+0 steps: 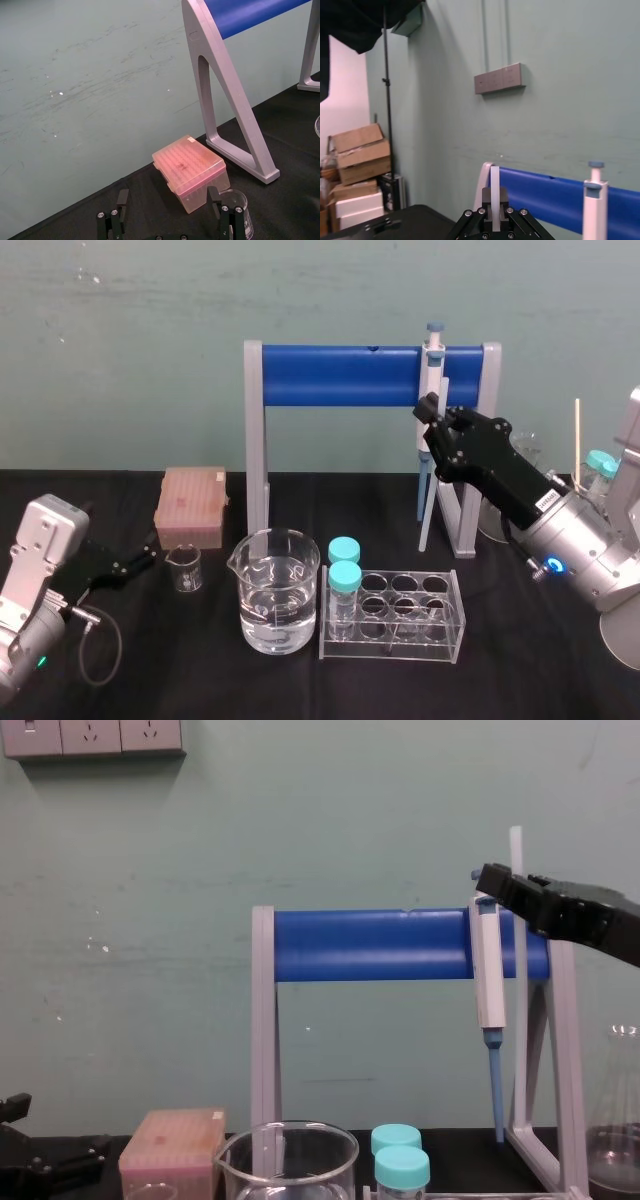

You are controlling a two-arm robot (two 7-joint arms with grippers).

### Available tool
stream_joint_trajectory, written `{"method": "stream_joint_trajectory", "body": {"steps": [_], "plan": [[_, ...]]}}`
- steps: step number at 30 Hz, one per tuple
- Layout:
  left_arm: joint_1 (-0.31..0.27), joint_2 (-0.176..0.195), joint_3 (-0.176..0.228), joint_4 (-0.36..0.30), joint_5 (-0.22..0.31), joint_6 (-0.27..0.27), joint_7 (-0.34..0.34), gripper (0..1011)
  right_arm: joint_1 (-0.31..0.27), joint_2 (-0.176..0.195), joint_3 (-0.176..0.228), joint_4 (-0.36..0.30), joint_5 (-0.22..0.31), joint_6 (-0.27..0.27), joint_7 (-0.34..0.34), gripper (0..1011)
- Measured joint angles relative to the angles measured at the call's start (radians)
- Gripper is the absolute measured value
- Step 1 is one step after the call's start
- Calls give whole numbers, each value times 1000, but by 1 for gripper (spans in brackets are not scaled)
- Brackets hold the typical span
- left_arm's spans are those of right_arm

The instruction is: Pick up the stirring rod with one hand, then place it down.

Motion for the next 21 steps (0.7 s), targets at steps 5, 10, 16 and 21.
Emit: {"method": "stream_joint_trajectory", "body": {"steps": [5, 10, 16, 21], "plan": [[0, 0, 0, 0, 0, 0, 0, 1000, -8, 20, -16, -1, 13, 10, 39, 67], [0, 0, 0, 0, 0, 0, 0, 1000, -28, 49, -32, -12, 28, 26, 67, 67], [0, 0, 0, 0, 0, 0, 0, 1000, -41, 65, -46, -9, 43, 34, 84, 67], [0, 0, 0, 0, 0, 0, 0, 1000, -30, 60, -59, 24, 42, 20, 86, 67]]}}
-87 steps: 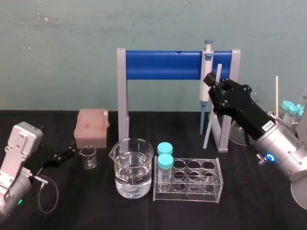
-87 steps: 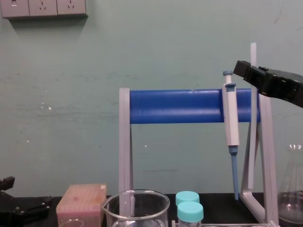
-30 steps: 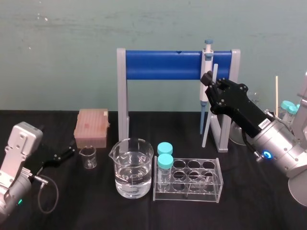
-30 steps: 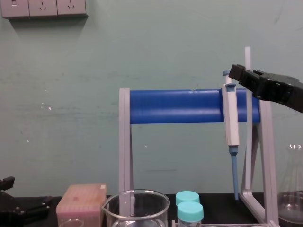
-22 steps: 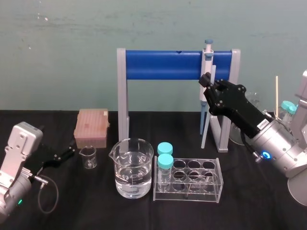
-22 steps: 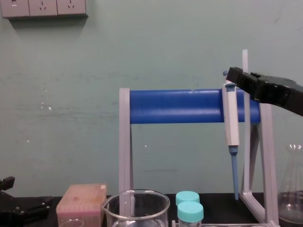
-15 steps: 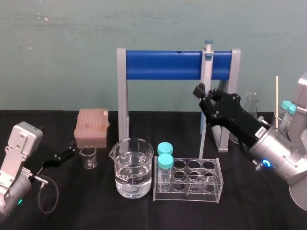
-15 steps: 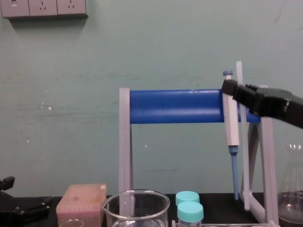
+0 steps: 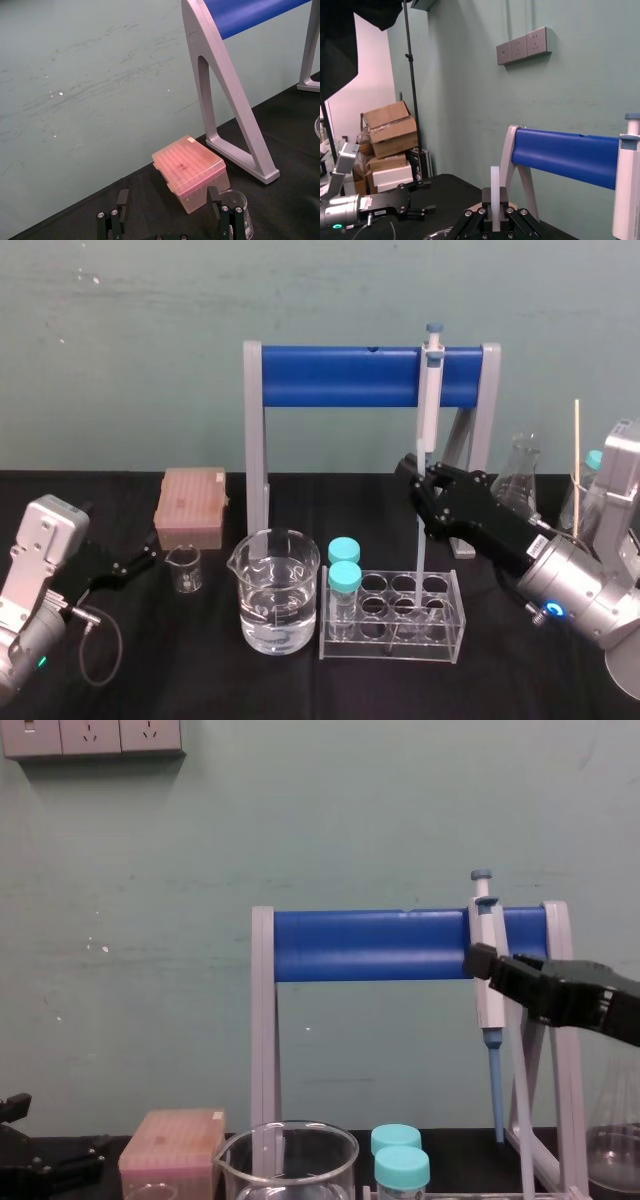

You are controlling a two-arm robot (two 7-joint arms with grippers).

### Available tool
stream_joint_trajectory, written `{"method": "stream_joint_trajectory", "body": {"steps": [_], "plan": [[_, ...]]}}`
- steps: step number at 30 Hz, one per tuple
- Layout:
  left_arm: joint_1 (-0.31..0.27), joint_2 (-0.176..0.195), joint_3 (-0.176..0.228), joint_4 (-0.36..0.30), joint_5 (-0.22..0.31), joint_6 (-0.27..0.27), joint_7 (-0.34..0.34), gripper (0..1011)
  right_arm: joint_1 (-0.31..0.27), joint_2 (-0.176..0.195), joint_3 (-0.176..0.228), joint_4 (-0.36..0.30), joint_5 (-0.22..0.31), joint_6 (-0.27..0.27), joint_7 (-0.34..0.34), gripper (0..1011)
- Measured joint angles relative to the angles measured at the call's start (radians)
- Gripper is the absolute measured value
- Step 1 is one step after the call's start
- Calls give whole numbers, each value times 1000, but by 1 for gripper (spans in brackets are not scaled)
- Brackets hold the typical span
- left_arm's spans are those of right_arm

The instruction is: Pick up the stirring rod with one hand, then place it down.

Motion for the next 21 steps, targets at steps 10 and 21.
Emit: {"method": "stream_joint_trajectory", "body": {"steps": [10, 21], "plan": [[0, 0, 0, 0, 0, 0, 0, 1000, 38, -26, -24, 62, -10, -27, 20, 67], [0, 0, 0, 0, 0, 0, 0, 1000, 72, -39, -55, 128, -45, -35, 32, 67]]}}
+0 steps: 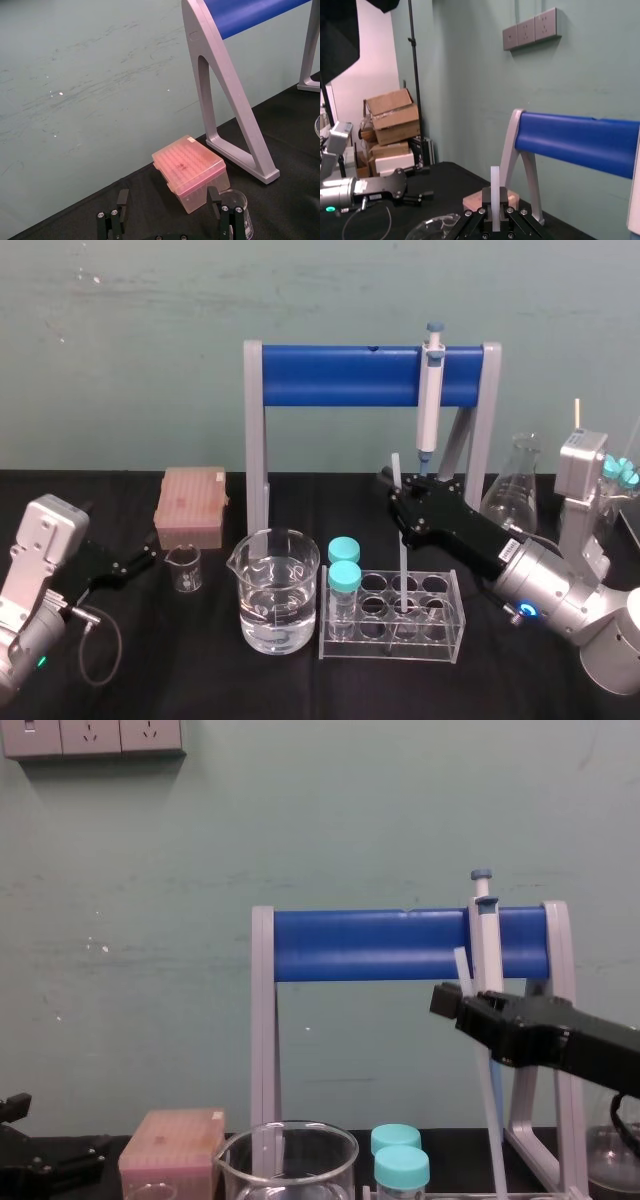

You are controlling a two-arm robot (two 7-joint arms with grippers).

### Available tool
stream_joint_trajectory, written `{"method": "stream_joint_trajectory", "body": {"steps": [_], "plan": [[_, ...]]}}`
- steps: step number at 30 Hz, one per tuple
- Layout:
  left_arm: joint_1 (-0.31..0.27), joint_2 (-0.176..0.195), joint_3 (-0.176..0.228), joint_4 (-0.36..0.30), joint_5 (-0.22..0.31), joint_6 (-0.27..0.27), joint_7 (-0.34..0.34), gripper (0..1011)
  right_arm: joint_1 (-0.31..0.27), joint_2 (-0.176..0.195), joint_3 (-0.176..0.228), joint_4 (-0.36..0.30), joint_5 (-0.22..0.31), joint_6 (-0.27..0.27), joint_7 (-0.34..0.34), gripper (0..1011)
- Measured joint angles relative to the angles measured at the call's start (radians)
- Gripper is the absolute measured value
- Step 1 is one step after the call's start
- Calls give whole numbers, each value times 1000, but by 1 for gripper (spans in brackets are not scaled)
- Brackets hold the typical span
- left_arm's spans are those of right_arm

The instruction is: Pick up the stirring rod with one hand, then place it down.

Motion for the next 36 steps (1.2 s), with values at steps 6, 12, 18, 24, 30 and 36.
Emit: {"method": "stream_joint_trajectory", "body": {"steps": [6, 12, 18, 24, 30, 36], "plan": [[0, 0, 0, 0, 0, 0, 0, 1000, 7, -8, -7, 27, -5, 6, 0, 67], [0, 0, 0, 0, 0, 0, 0, 1000, 6, -12, -15, 44, -7, 23, 0, 67], [0, 0, 0, 0, 0, 0, 0, 1000, 2, -12, -22, 52, -12, 36, -2, 67], [0, 0, 0, 0, 0, 0, 0, 1000, 1, -14, -30, 64, -26, 38, -8, 67], [0, 0, 0, 0, 0, 0, 0, 1000, 4, -18, -33, 79, -39, 38, -14, 67], [0, 0, 0, 0, 0, 0, 0, 1000, 5, -20, -33, 83, -44, 41, -17, 67]]}}
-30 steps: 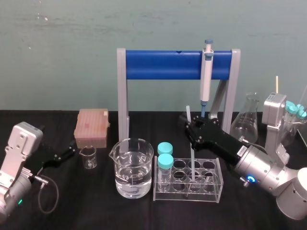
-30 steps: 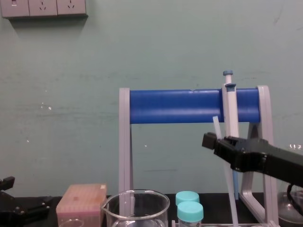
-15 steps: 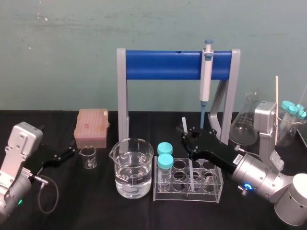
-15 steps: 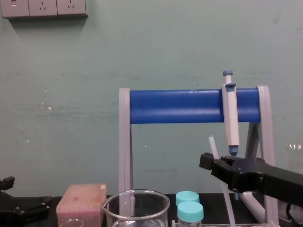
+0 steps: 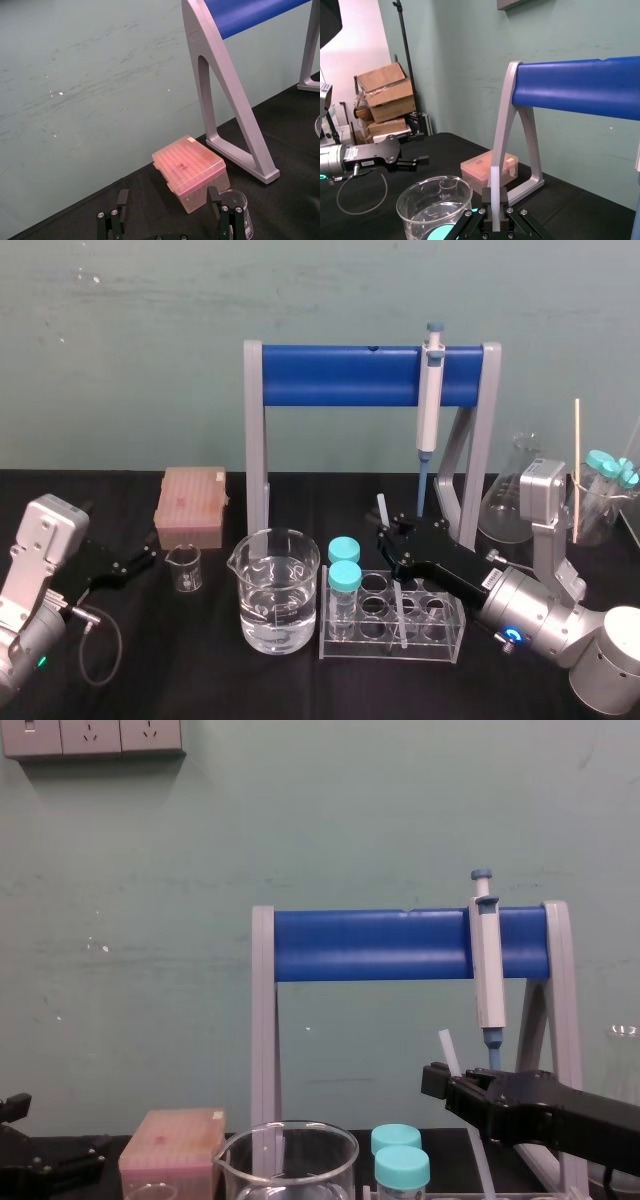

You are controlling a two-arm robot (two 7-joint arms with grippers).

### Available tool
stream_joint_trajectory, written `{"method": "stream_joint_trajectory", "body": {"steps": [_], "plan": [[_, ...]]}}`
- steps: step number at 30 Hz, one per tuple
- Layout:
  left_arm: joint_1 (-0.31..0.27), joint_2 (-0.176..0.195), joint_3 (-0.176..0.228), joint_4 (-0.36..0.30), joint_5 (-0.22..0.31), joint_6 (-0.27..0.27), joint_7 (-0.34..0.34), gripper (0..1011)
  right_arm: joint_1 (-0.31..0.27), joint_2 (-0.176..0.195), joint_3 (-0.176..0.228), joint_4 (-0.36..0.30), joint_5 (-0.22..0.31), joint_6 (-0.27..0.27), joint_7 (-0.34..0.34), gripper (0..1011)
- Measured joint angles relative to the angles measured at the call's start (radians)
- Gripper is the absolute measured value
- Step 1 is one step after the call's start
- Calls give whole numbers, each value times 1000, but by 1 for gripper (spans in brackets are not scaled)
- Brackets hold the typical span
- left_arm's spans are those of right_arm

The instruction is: Pick up the stirring rod with one hand, then place it down.

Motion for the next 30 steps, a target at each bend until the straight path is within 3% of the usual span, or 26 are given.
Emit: {"method": "stream_joint_trajectory", "body": {"steps": [19, 30], "plan": [[0, 0, 0, 0, 0, 0, 0, 1000, 0, -1, 2, -2, -5, 4, -6, 69], [0, 0, 0, 0, 0, 0, 0, 1000, 0, -1, 2, -2, -4, 4, -6, 417]]}}
